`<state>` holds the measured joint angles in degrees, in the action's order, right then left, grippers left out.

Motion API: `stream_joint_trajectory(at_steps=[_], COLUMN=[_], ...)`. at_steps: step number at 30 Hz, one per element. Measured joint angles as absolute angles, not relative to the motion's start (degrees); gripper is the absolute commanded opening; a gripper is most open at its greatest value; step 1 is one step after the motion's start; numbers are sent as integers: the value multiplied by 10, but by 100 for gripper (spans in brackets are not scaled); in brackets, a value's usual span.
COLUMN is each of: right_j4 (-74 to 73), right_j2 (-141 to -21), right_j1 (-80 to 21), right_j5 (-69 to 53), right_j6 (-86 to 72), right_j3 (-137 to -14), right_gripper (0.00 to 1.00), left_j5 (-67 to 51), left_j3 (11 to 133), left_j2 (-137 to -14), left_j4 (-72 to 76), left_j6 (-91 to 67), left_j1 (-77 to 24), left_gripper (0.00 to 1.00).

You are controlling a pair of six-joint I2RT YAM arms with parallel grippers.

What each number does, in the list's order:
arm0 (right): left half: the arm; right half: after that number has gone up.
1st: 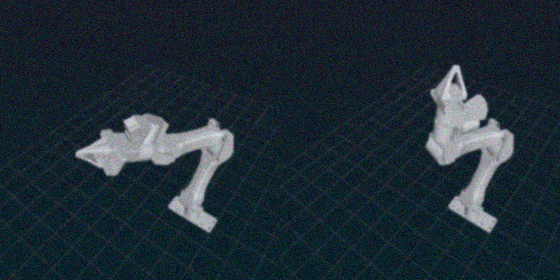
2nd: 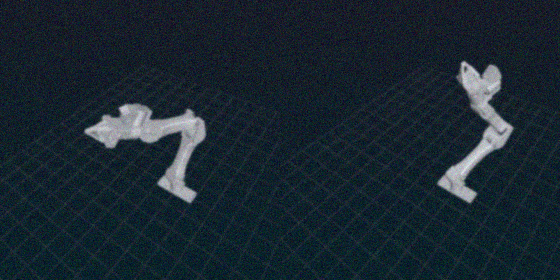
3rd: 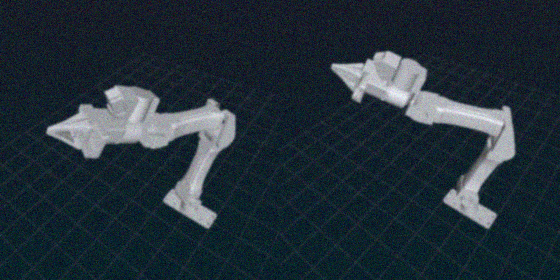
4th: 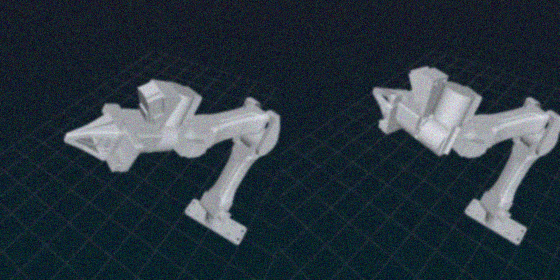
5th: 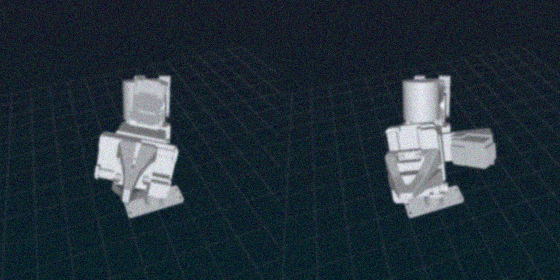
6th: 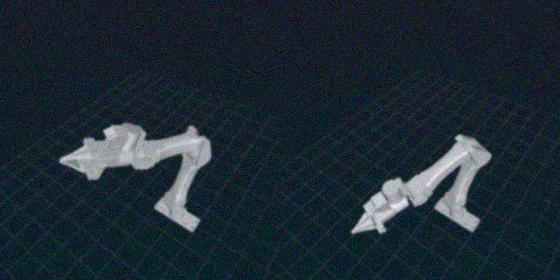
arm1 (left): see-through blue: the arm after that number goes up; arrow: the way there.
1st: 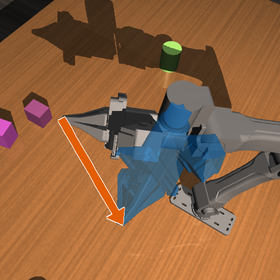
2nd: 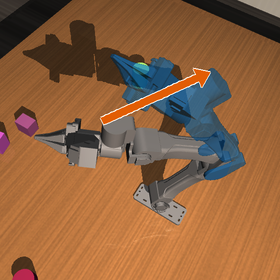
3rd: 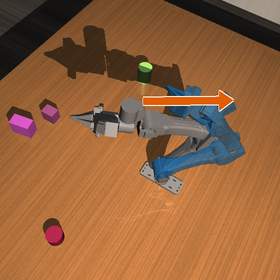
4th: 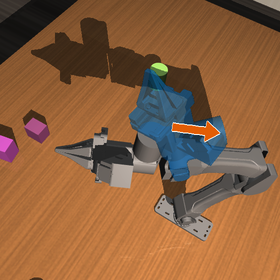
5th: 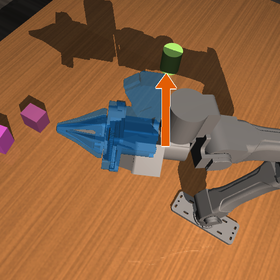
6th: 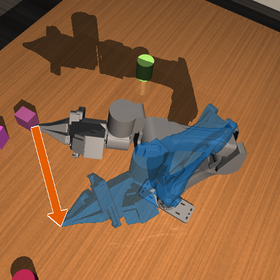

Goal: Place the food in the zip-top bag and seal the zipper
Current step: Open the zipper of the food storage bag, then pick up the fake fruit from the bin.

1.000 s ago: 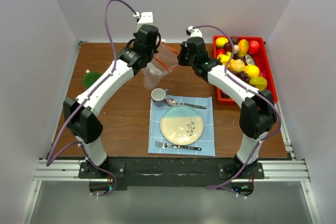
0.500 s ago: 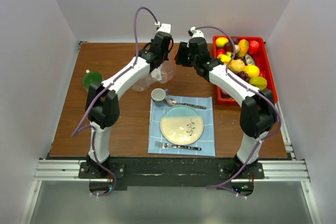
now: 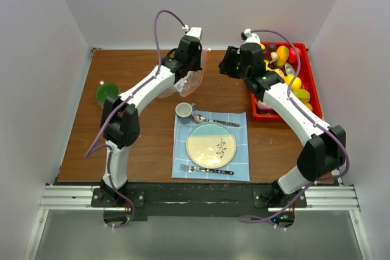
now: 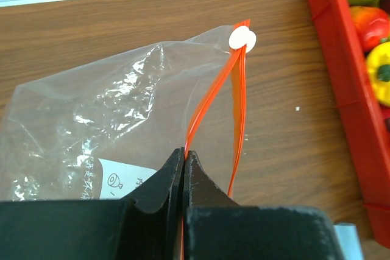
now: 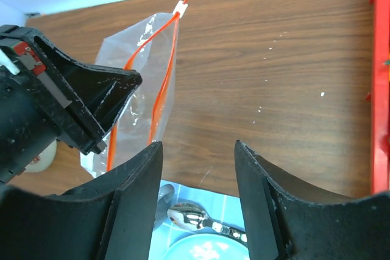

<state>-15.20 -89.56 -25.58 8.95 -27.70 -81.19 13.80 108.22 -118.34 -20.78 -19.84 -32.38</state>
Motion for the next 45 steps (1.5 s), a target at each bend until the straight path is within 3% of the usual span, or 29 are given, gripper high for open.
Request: stream_joint_trajectory(at_steps=[14,29,37,45], right_j4=[-120,-32,-106,-208], right_j2=[-1070,-971,-912,-808], right_j1=[-252,-252,-197,-126], right_j5=[3,10,50,167], right_j6=[-329,-369,-354,-290], right_j3=[-819,-750,-736,-744], right_gripper=[56,63,66,74], left_j5=[102,103,85,66], left_j3=[1124,1211,1226,1227], left_j2=[-1213,-1258,-1274,-1297], left_j4=[-231,-297,-295,-266], left_j6=[-267,-299,-319,-339], left_j1=[-324,-324,-324,-325], left_gripper=[0,0,0,0])
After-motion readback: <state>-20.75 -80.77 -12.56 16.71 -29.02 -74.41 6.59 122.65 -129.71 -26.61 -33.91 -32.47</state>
